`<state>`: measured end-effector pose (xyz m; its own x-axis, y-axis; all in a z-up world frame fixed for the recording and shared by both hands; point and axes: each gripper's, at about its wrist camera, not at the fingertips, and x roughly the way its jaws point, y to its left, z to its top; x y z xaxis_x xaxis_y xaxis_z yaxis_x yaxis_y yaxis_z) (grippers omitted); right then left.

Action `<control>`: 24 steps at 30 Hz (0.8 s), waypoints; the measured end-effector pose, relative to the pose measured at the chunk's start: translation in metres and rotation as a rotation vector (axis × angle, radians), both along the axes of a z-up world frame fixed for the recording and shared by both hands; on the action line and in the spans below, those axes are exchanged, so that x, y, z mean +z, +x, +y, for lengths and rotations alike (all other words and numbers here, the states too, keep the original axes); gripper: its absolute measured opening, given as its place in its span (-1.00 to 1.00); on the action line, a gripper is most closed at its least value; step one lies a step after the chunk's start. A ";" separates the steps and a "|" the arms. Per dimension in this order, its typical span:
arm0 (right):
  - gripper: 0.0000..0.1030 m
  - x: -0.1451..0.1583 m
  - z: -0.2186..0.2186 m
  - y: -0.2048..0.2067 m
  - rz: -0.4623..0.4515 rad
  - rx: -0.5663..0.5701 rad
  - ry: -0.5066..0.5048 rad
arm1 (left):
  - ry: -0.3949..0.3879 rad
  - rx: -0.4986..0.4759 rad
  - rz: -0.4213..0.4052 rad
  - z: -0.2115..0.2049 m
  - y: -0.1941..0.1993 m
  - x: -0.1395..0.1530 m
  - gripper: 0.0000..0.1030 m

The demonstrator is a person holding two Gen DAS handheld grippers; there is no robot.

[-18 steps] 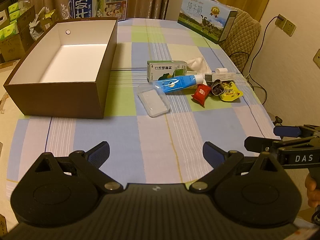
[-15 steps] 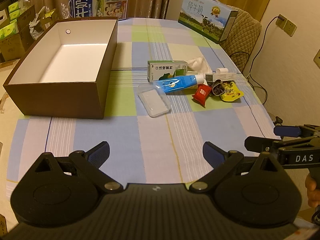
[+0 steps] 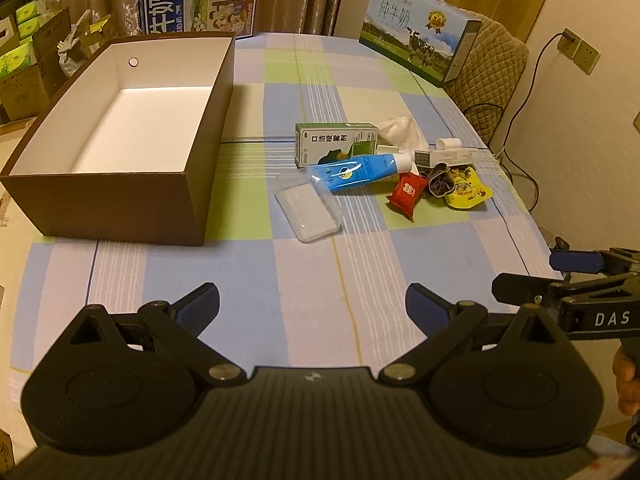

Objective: Organize objects
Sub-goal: 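Move both tools toward the items beside the open box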

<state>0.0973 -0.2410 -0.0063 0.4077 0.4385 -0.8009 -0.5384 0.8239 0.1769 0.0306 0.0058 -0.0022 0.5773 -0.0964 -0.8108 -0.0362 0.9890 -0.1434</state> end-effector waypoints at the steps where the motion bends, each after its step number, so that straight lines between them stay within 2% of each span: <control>1: 0.95 0.000 -0.001 0.001 0.001 0.001 -0.001 | 0.001 0.001 0.002 -0.001 0.002 0.000 0.91; 13: 0.95 -0.005 -0.012 0.027 0.013 0.003 0.003 | 0.009 0.027 0.024 -0.010 0.022 -0.006 0.91; 24: 0.95 -0.015 -0.037 0.061 0.020 -0.040 -0.009 | 0.017 0.049 0.055 -0.023 0.045 -0.015 0.91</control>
